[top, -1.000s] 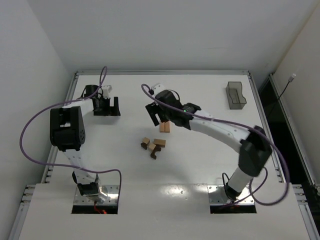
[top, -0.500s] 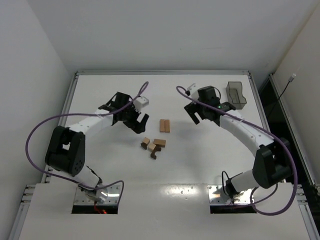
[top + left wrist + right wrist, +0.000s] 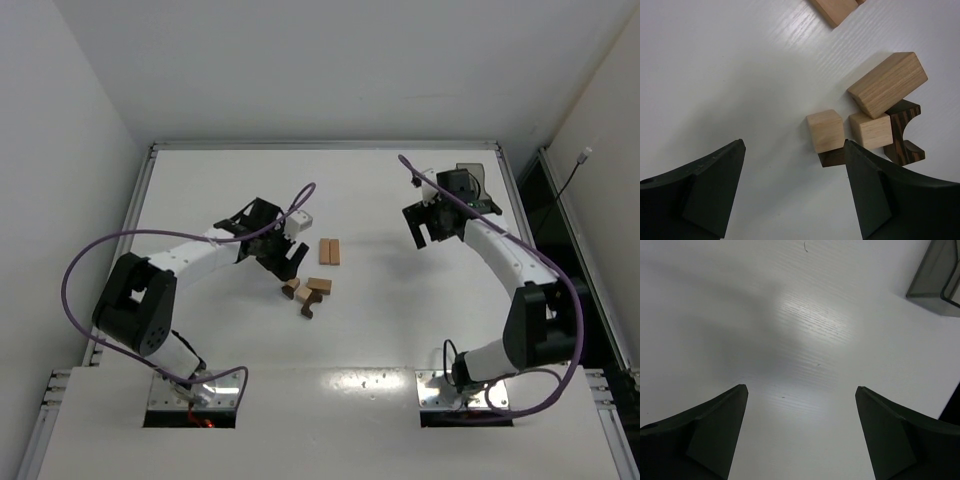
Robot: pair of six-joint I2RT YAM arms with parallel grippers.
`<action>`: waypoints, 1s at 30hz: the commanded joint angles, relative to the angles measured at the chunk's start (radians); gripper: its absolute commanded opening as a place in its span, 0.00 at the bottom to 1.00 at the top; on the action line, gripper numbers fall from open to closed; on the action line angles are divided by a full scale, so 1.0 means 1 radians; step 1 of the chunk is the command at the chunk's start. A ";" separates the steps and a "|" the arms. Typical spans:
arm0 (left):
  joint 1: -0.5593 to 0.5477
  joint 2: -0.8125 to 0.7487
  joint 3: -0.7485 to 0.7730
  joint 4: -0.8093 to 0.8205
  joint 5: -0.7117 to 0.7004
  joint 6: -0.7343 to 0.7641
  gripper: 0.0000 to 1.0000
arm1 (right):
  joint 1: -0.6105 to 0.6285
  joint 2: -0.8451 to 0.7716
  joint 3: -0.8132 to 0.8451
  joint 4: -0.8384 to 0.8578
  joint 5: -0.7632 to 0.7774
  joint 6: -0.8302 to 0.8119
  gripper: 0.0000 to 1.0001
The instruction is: Build the wood block tower
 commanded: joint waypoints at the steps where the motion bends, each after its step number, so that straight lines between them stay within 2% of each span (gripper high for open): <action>1: -0.024 -0.031 -0.020 0.022 -0.022 -0.018 0.76 | -0.023 0.021 0.024 -0.005 -0.088 0.052 0.86; 2: -0.024 -0.031 -0.020 0.022 -0.022 -0.018 0.72 | -0.032 0.036 0.024 -0.014 -0.088 0.052 0.86; 5: -0.024 -0.022 -0.029 0.022 -0.013 -0.018 0.68 | -0.042 0.061 0.044 -0.026 -0.113 0.061 0.86; 14: -0.033 0.008 -0.029 0.022 0.018 -0.027 0.67 | -0.074 0.090 0.062 -0.035 -0.160 0.070 0.84; 22: -0.095 0.018 -0.029 0.022 0.018 -0.027 0.56 | -0.092 0.110 0.062 -0.055 -0.202 0.079 0.83; 30: -0.113 0.050 -0.029 0.031 -0.011 -0.027 0.54 | -0.121 0.119 0.072 -0.064 -0.234 0.079 0.82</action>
